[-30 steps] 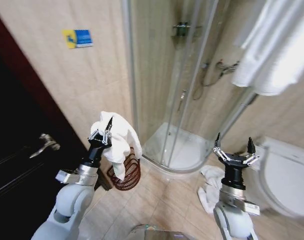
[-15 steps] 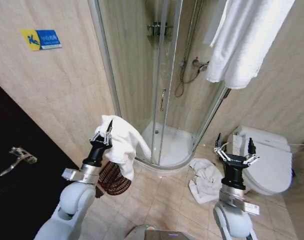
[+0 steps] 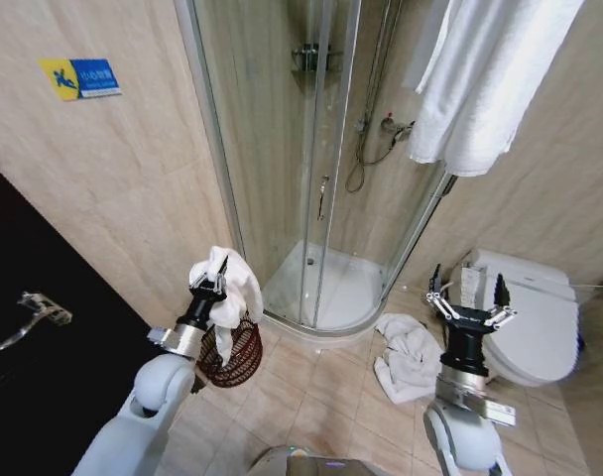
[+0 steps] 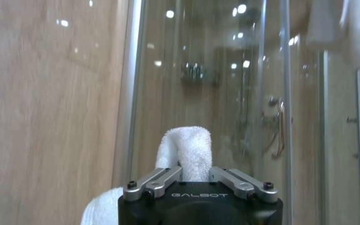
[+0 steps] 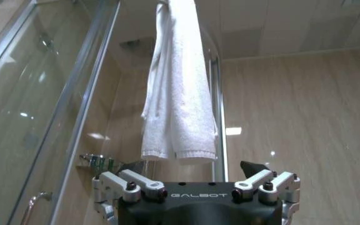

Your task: Discard the used towel into the hamper.

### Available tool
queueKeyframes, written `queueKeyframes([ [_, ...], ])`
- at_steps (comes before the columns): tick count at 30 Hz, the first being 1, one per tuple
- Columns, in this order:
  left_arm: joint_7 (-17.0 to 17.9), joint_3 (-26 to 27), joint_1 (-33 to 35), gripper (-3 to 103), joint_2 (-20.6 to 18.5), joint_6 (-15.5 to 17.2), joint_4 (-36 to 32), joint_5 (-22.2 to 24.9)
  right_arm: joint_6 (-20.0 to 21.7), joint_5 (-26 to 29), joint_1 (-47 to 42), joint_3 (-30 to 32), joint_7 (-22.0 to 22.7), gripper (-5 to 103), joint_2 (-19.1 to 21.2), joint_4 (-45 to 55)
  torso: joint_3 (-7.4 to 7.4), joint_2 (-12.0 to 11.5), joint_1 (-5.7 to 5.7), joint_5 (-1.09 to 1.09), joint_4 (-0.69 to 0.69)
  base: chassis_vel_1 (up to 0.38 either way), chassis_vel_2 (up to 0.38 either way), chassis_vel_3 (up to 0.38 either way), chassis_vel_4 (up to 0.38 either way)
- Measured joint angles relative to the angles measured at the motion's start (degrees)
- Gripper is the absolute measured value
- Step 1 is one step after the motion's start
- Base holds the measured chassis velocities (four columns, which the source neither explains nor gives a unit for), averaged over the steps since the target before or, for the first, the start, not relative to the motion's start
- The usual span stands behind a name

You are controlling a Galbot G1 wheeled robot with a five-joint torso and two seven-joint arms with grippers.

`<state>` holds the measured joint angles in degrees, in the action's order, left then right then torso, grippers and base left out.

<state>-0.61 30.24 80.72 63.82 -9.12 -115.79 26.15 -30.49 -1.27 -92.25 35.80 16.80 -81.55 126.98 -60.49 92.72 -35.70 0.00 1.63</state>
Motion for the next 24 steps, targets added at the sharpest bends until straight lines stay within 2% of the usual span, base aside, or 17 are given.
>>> queueKeyframes([
  [10,0.3,-3.8,-3.2,4,-2.3,0.5,7.3,2.8,0.3,-0.5,0.7,-0.8,-0.2,100,-0.6,-0.8,0.0,0.0,0.0,0.01,0.0,0.0,0.0,0.0,0.0],
  [15,0.2,-6.6,-5.7,4,-4.2,1.0,12.3,5.9,0.6,-1.0,2.2,-1.1,-0.7,100,-1.1,-1.6,0.0,0.0,0.0,-0.01,0.0,0.0,0.0,0.0,0.0],
  [24,0.2,-8.1,-7.6,4,-7.5,1.2,15.8,9.5,0.7,-2.0,3.8,-1.3,-0.8,100,-2.8,-1.8,0.0,0.0,0.0,-0.01,0.0,0.0,0.0,0.0,0.0],
])
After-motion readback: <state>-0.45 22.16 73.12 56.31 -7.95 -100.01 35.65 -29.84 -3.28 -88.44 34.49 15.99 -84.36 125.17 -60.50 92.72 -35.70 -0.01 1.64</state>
